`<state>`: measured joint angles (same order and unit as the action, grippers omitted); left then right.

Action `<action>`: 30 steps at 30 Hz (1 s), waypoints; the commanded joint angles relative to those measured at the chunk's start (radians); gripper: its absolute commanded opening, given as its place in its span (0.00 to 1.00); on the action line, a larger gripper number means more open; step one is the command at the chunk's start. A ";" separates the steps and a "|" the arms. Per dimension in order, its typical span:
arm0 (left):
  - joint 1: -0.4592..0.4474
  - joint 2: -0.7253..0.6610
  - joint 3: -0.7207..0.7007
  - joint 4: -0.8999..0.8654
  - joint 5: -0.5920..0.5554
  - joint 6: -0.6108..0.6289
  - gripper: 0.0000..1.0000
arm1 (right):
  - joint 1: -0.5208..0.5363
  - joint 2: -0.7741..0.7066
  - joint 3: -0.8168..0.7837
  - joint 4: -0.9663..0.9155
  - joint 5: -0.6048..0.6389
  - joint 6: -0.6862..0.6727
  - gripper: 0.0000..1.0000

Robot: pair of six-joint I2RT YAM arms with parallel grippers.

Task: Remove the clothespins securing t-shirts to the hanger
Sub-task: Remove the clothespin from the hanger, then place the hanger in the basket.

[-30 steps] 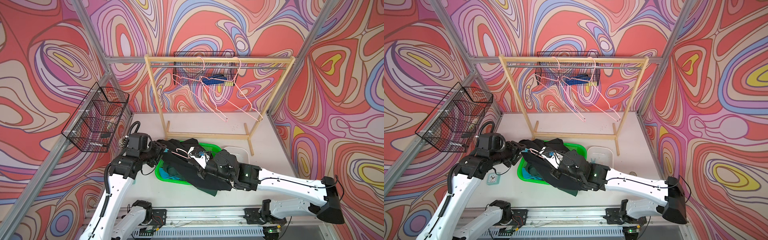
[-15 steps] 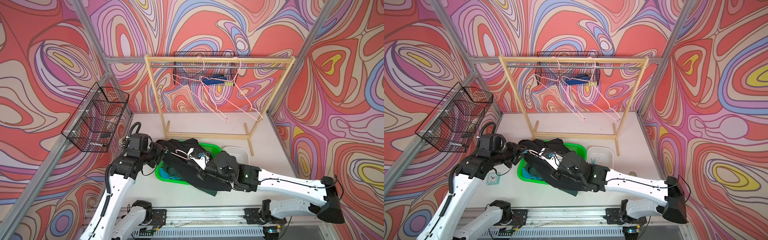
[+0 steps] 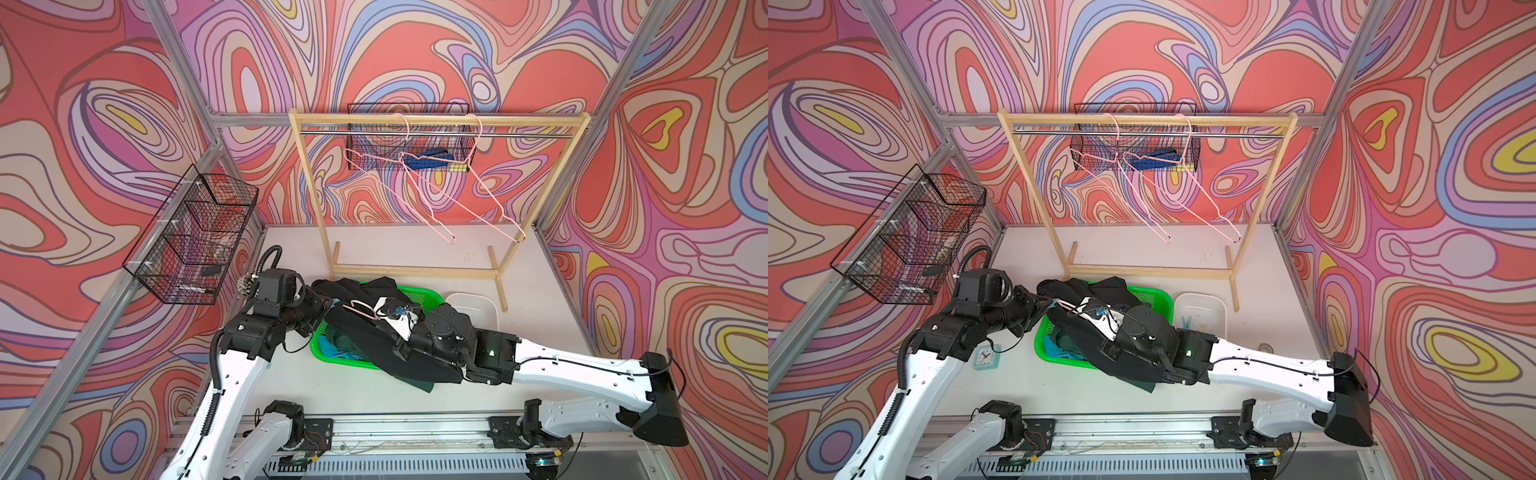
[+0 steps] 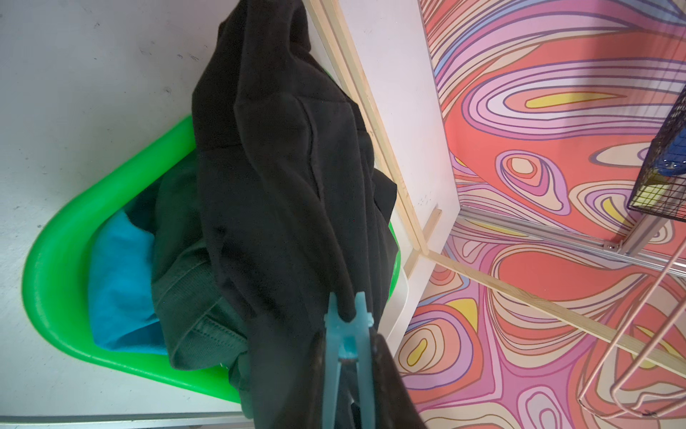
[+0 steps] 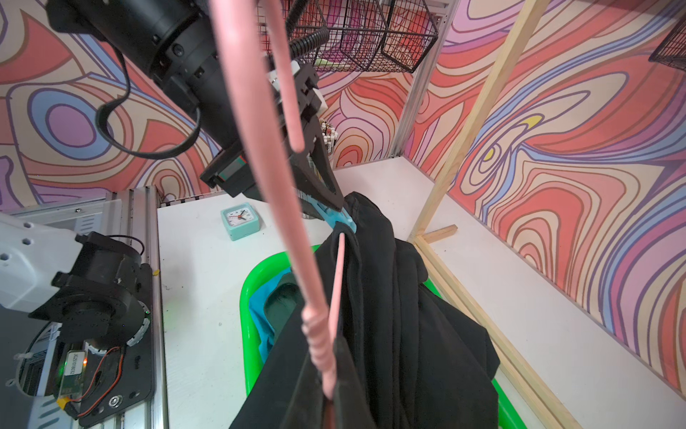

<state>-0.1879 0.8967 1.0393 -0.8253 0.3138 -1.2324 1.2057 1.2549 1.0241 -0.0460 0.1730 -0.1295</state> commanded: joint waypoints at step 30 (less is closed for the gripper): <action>0.010 -0.057 0.090 -0.087 -0.152 0.273 0.16 | -0.285 0.294 0.191 -0.195 -0.223 0.408 0.00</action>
<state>-0.1822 0.8455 1.1038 -0.8696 0.2039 -1.0023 0.9310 1.5089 1.1725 -0.1390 -0.0612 0.2050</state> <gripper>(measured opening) 0.190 0.059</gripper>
